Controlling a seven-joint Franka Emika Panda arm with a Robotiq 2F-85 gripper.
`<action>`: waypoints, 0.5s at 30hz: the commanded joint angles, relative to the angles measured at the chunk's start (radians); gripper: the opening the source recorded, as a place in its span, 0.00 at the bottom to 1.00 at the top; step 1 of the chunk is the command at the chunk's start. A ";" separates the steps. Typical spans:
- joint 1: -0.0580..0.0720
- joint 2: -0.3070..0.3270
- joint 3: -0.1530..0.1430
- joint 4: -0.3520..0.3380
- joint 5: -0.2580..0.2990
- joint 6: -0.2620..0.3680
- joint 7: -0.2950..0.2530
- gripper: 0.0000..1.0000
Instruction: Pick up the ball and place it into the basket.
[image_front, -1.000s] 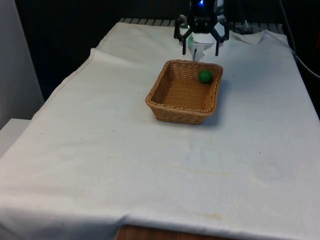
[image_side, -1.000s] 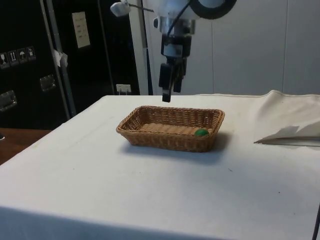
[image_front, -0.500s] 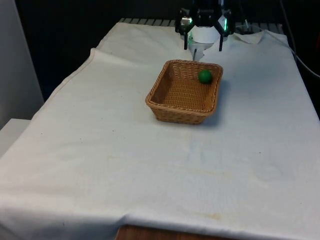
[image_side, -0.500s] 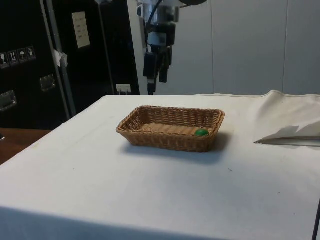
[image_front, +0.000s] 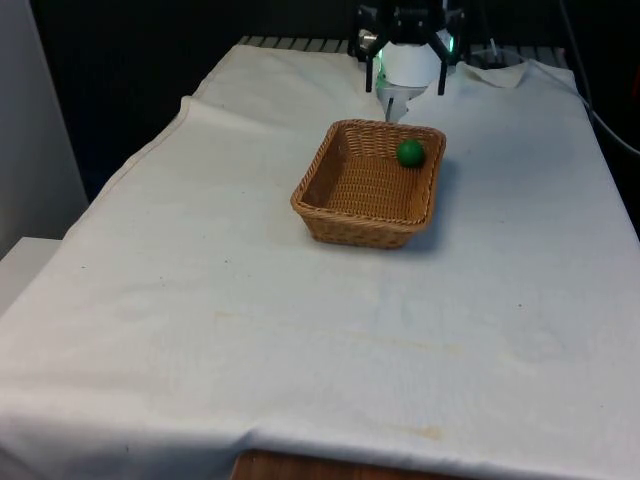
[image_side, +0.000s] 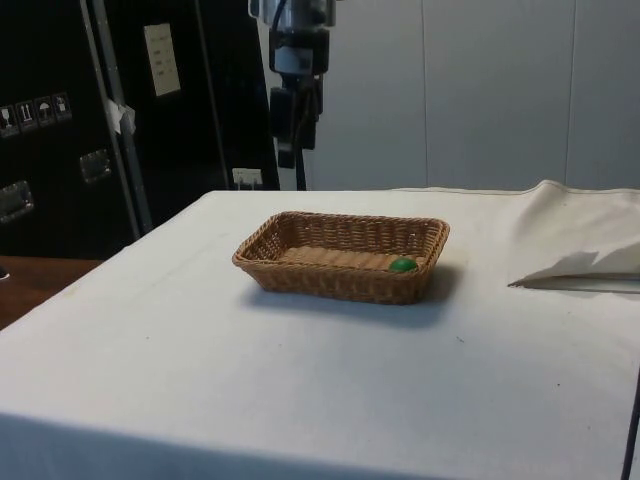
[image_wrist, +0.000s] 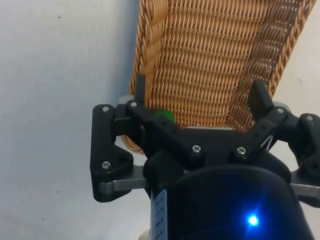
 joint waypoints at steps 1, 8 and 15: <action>0.002 -0.006 0.001 0.008 0.005 -0.023 -0.009 1.00; 0.002 -0.009 0.001 0.053 0.003 -0.088 -0.032 1.00; 0.003 -0.016 0.002 0.086 -0.004 -0.152 -0.060 1.00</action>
